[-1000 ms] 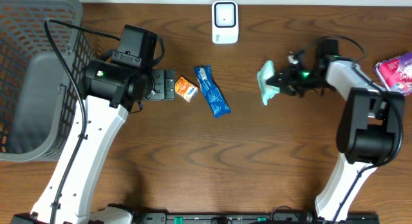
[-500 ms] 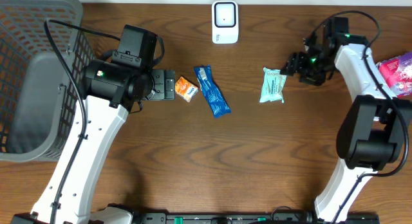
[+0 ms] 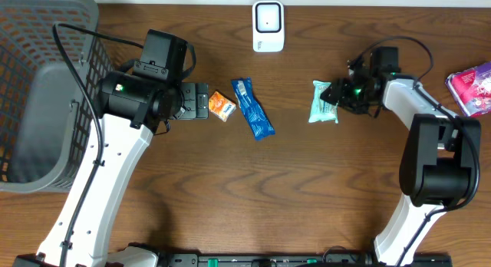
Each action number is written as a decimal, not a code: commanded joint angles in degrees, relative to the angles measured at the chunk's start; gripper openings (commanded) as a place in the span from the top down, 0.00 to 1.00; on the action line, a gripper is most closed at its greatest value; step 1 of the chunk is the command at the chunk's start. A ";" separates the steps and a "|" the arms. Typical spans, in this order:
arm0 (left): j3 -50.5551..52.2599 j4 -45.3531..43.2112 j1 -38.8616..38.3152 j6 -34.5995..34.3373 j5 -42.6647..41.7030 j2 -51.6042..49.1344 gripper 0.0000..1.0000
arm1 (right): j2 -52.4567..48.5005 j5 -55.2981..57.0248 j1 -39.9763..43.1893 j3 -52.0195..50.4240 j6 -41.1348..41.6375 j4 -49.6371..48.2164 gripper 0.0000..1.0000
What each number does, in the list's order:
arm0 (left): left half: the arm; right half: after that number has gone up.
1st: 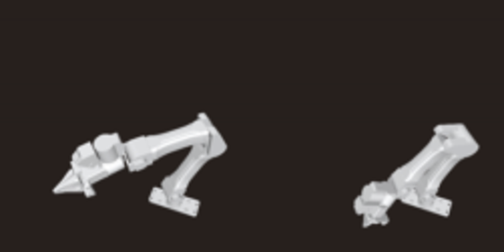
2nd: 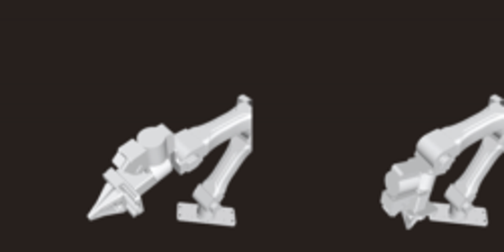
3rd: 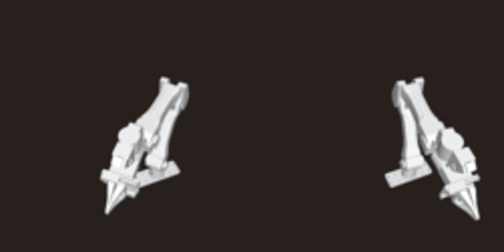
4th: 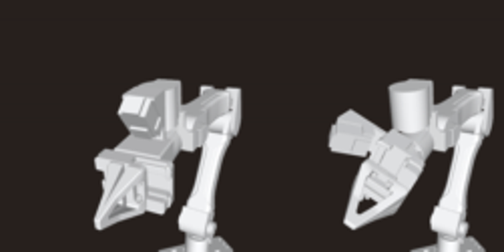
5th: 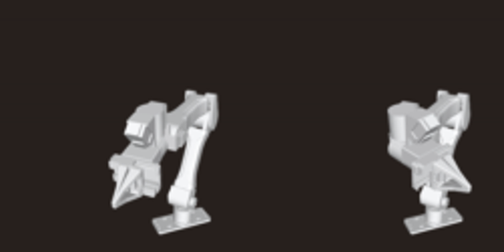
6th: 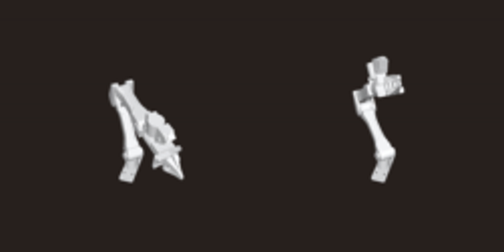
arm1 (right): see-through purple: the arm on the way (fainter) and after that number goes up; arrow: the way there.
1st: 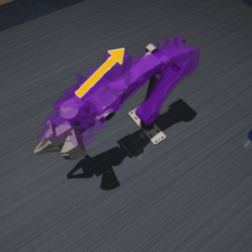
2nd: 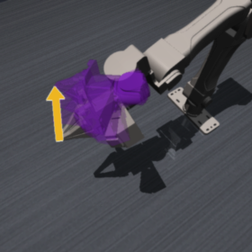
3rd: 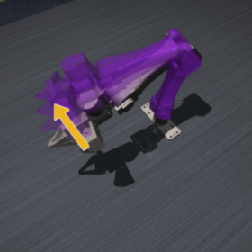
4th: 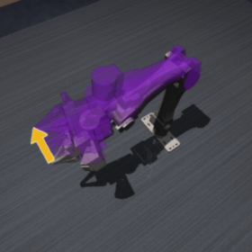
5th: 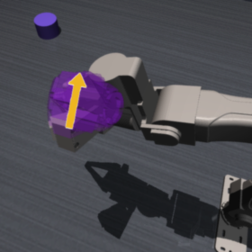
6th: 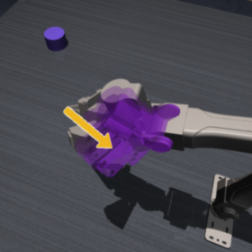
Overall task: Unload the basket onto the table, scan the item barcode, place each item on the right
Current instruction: 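Carry the green pack right and set it beside the purple pack, then reach the right gripper to the blue snack bar and grasp it, then lift the blue bar with the right gripper and carry it right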
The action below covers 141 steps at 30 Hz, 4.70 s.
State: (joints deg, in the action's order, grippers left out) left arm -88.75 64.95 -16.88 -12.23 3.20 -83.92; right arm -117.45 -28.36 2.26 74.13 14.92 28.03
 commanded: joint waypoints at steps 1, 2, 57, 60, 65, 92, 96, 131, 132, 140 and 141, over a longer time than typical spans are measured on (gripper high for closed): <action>-0.31 0.20 0.22 -0.55 0.50 -0.28 0.02 | -1.84 1.49 -1.64 -3.28 3.50 0.55 0.98; -0.31 0.22 0.20 -0.55 0.50 -0.28 0.02 | -1.84 1.44 -1.79 -3.21 3.56 0.44 0.99; -0.31 0.22 0.22 -0.55 0.50 -0.28 0.02 | -13.81 46.38 10.05 57.55 2.12 35.54 0.99; -0.31 0.22 0.22 -0.55 0.50 -0.28 0.02 | -13.94 40.02 14.51 56.54 -0.59 36.35 0.99; -0.31 0.22 0.22 -0.55 0.50 -0.28 0.02 | -13.94 36.65 19.34 51.15 -3.02 33.51 0.97; -0.31 0.22 0.22 -0.55 0.50 -0.28 0.02 | -8.46 4.50 -15.82 42.38 -13.99 37.79 0.36; -0.31 0.22 0.22 -0.55 0.50 -0.28 0.02 | -8.46 4.28 -21.62 35.50 -12.87 31.39 0.51; -0.31 0.22 0.22 -0.55 0.50 -0.28 0.03 | -7.82 7.43 -26.34 13.64 -2.08 8.70 0.99; -0.31 0.22 0.22 -0.55 0.50 -0.28 0.02 | -6.12 12.55 -25.66 14.56 -2.01 10.12 0.99; -0.31 0.22 0.22 -0.55 0.50 -0.28 0.02 | 4.74 49.59 -27.04 15.23 -1.73 18.05 0.98; -0.31 0.22 0.22 -0.55 0.50 -0.28 0.02 | 5.07 53.18 -27.23 15.23 -2.08 19.41 0.99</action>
State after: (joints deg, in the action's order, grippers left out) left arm -88.75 64.95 -16.88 -12.23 3.18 -83.92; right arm -115.79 6.09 -24.12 88.40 12.78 45.71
